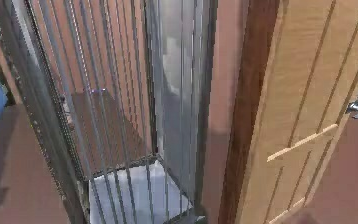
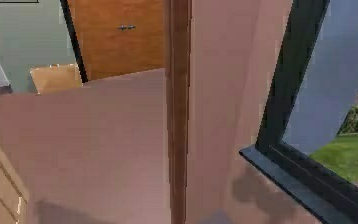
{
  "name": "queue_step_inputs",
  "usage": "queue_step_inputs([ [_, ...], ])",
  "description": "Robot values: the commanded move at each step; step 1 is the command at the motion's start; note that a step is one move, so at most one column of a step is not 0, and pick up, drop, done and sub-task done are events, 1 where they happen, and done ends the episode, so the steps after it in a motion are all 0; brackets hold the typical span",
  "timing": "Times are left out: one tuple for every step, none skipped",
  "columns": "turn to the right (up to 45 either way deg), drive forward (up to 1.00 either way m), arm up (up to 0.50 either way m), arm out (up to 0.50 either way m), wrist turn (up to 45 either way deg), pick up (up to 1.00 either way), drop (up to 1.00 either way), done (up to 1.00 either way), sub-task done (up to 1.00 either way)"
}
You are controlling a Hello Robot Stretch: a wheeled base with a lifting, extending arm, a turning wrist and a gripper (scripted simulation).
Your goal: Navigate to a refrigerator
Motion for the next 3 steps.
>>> queue_step_inputs([
  [45.0,0.0,0.0,0.0,0.0,0.0,0.0,0.0,0.0],
  [15.0,0.0,0.0,0.0,0.0,0.0,0.0,0.0,0.0],
  [0.0,1.0,0.0,0.0,0.0,0.0,0.0,0.0,0.0],
])
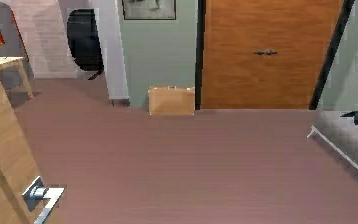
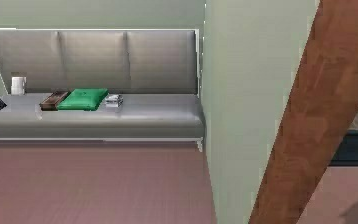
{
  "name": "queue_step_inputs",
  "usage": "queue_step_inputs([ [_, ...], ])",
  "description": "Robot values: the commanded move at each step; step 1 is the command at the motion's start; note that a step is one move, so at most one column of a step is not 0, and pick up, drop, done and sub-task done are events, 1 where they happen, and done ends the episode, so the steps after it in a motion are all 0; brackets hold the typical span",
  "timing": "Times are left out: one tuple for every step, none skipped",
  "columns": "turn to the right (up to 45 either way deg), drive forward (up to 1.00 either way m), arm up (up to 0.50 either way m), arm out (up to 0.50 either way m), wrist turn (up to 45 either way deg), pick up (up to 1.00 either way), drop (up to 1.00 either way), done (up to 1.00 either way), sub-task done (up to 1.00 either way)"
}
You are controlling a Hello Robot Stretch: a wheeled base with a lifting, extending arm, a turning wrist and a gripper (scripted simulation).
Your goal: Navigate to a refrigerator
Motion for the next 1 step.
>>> queue_step_inputs([
  [0.0,0.7,0.0,0.0,0.0,0.0,0.0,0.0,0.0],
])
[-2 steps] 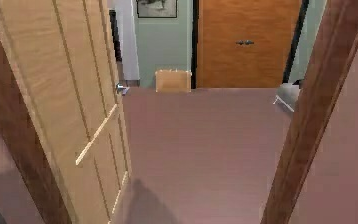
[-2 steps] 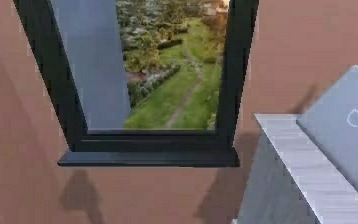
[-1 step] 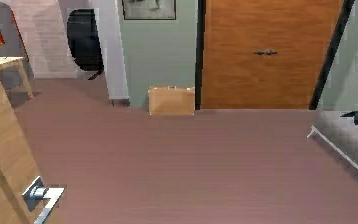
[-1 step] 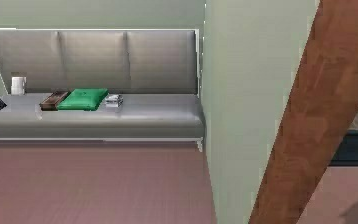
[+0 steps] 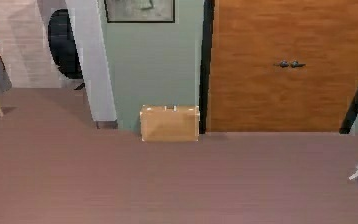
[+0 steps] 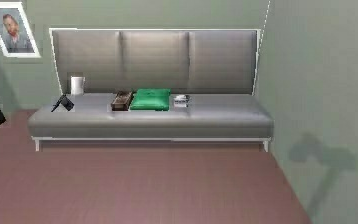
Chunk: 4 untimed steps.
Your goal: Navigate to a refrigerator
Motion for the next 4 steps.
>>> queue_step_inputs([
  [-33.0,0.0,0.0,0.0,0.0,0.0,0.0,0.0,0.0],
  [0.0,1.0,0.0,0.0,0.0,0.0,0.0,0.0,0.0],
  [-3.0,0.0,0.0,0.0,0.0,0.0,0.0,0.0,0.0],
  [0.0,1.0,0.0,0.0,0.0,0.0,0.0,0.0,0.0],
])
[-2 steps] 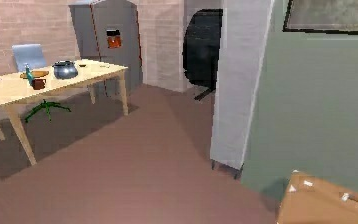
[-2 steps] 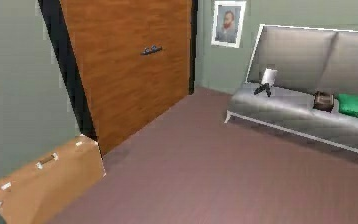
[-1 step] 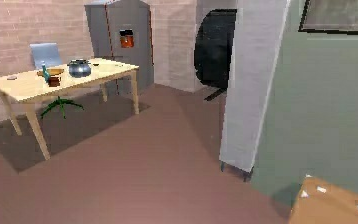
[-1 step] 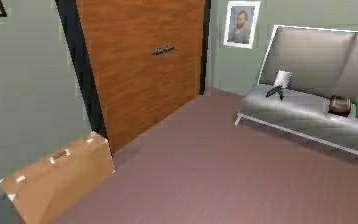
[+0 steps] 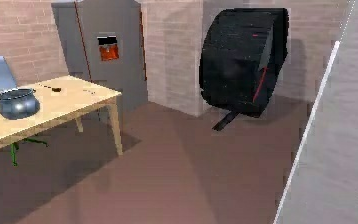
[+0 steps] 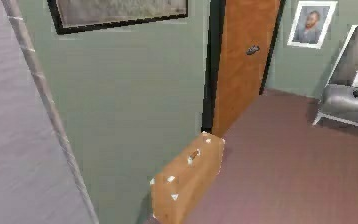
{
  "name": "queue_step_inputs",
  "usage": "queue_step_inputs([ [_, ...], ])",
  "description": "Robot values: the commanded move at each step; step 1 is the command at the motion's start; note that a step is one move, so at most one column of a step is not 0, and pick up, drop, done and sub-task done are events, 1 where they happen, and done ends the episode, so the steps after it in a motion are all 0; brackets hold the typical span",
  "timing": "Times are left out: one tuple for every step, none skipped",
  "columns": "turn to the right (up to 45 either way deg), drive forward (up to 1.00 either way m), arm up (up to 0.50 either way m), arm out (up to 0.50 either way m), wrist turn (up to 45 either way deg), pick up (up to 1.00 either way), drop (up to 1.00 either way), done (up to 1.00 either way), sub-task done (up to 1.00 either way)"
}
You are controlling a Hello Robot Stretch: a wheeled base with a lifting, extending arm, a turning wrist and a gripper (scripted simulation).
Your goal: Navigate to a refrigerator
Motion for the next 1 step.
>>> queue_step_inputs([
  [0.0,1.0,0.0,0.0,0.0,0.0,0.0,0.0,0.0],
])
